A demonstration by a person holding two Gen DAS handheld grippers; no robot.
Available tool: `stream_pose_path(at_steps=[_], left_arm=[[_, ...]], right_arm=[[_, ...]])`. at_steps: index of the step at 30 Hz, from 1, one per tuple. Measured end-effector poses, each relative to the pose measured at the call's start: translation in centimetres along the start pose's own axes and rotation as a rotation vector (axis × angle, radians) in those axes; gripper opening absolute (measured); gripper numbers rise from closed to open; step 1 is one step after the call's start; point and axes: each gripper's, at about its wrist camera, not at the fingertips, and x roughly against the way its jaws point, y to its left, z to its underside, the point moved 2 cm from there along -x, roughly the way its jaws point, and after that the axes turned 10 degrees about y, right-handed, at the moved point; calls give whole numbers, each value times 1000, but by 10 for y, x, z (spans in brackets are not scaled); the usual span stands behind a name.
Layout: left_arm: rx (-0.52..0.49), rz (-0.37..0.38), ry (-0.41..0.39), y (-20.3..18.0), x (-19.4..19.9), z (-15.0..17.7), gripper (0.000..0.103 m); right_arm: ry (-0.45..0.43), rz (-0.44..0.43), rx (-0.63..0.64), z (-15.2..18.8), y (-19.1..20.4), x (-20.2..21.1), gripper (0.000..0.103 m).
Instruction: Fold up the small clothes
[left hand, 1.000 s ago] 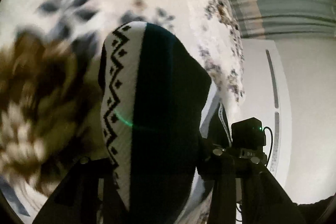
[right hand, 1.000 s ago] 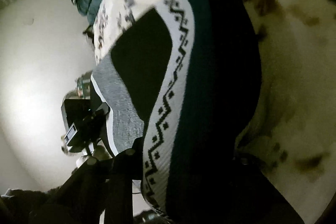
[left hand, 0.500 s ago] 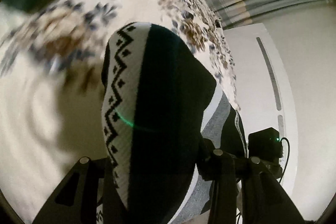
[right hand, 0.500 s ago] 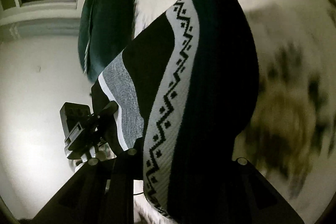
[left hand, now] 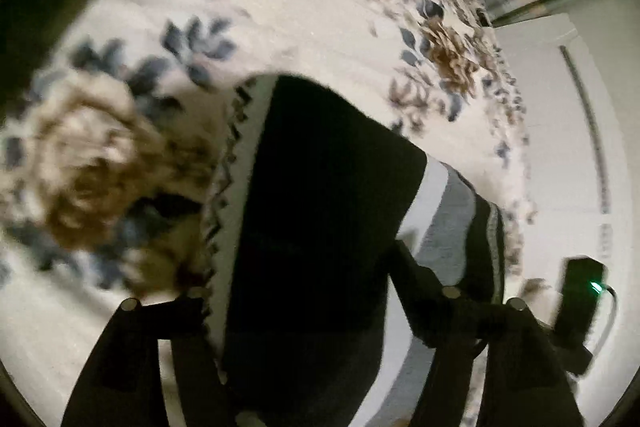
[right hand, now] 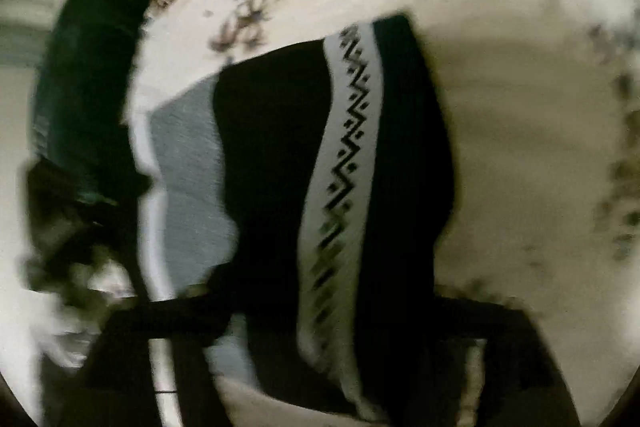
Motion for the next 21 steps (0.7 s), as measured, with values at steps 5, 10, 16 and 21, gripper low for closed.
stream_pose_path(at_steps=[5,10,16,21], left_arm=[[-91,-302,-165,-23,32,30,103],[-89,-438,-210,-46,65,80,103],[-93,-472,-288,-97,125,140,103],[-130,-491,-360,-148,185,207,103]], right_arm=[[-123,303,17,44,6,25,103],[-229,412,5,91,24,61,103],[-355,467,-14,149,54,133,103],[-440,505,-10,223,72,214,103]])
